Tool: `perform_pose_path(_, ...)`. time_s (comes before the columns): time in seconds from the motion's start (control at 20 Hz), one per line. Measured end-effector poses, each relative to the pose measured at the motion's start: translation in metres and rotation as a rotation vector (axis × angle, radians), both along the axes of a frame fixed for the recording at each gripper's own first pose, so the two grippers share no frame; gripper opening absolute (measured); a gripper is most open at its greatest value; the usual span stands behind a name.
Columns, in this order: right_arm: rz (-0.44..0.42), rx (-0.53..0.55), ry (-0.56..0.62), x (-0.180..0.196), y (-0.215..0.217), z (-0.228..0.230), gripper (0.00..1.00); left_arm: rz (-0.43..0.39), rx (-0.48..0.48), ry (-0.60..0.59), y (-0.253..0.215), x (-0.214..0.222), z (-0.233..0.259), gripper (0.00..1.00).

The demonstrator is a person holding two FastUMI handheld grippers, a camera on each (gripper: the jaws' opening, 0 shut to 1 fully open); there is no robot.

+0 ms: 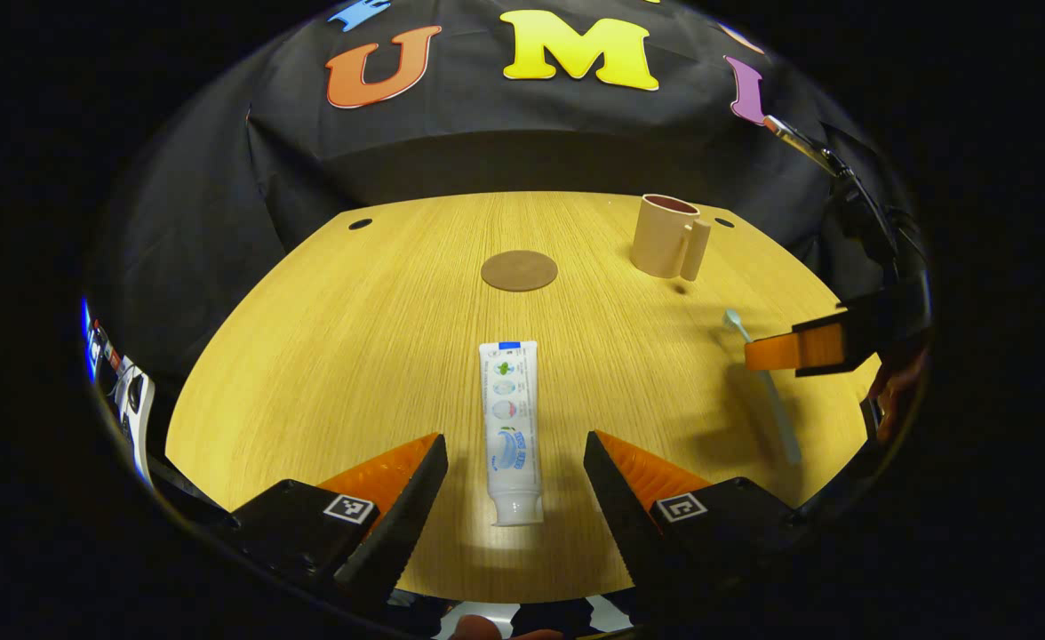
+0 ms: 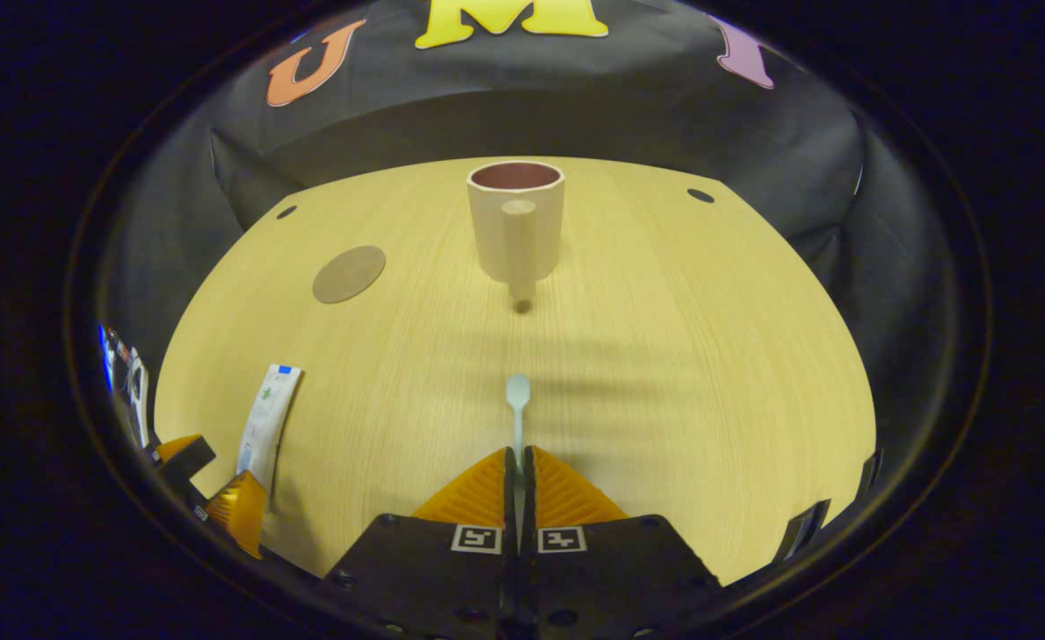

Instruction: Put the toothbrush and toothpaste on the desktop into the cup, then pick up the cup and place it on the coaster on the desktop.

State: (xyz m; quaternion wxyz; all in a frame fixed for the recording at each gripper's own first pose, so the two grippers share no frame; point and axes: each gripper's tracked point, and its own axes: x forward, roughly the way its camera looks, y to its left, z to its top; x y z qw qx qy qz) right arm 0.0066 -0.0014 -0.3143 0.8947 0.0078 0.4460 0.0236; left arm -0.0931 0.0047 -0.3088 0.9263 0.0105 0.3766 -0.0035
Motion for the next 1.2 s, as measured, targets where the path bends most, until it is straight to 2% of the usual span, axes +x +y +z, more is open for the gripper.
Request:
perform_pose_path(0.1,-0.003,0.000,-0.005,0.001,-0.003,0.004,0.00,0.007,-0.006,0.000,-0.001,-0.001,-0.007,0.96)
perform_pose_path(0.2,0.000,-0.003,-0.005,0.000,-0.004,0.005,0.00,0.006,-0.004,-0.005,-0.001,0.000,-0.011,0.89)
perform_pose_path(0.35,-0.006,0.005,-0.005,-0.001,-0.006,0.007,0.00,0.011,0.007,-0.009,0.002,0.013,-0.016,0.86)
perform_pose_path(0.5,-0.009,0.008,-0.007,-0.003,-0.009,0.010,0.00,0.029,0.015,-0.009,0.010,0.025,-0.018,0.85)
perform_pose_path(0.55,-0.009,0.010,-0.006,-0.004,-0.009,0.011,0.00,0.030,0.012,-0.007,0.010,0.027,-0.019,0.91)
perform_pose_path(0.6,-0.012,0.011,-0.007,-0.004,-0.010,0.011,0.00,0.029,0.011,-0.002,0.011,0.029,-0.021,0.82)
perform_pose_path(0.7,-0.019,0.015,-0.008,-0.004,-0.012,0.012,0.00,0.023,0.010,0.004,0.010,0.030,-0.023,0.75)
perform_pose_path(0.75,-0.020,0.015,-0.009,-0.003,-0.012,0.013,0.00,0.019,0.008,0.008,0.009,0.032,-0.024,0.79)
perform_pose_path(0.8,-0.021,0.015,-0.010,-0.002,-0.013,0.013,0.00,0.014,0.006,0.013,0.007,0.033,-0.025,0.68)
perform_pose_path(1.0,-0.023,0.015,-0.012,-0.002,-0.014,0.014,0.00,0.004,0.009,0.017,0.003,0.034,-0.027,0.59)
perform_pose_path(1.05,-0.023,0.016,-0.012,-0.001,-0.014,0.015,0.00,0.004,0.010,0.019,0.004,0.033,-0.027,0.51)
perform_pose_path(1.1,-0.023,0.017,-0.012,-0.003,-0.013,0.017,0.00,0.001,0.010,0.021,0.003,0.033,-0.026,0.54)
perform_pose_path(1.2,-0.020,0.018,-0.016,-0.002,-0.013,0.019,0.00,-0.005,0.011,0.029,0.002,0.033,-0.027,0.49)
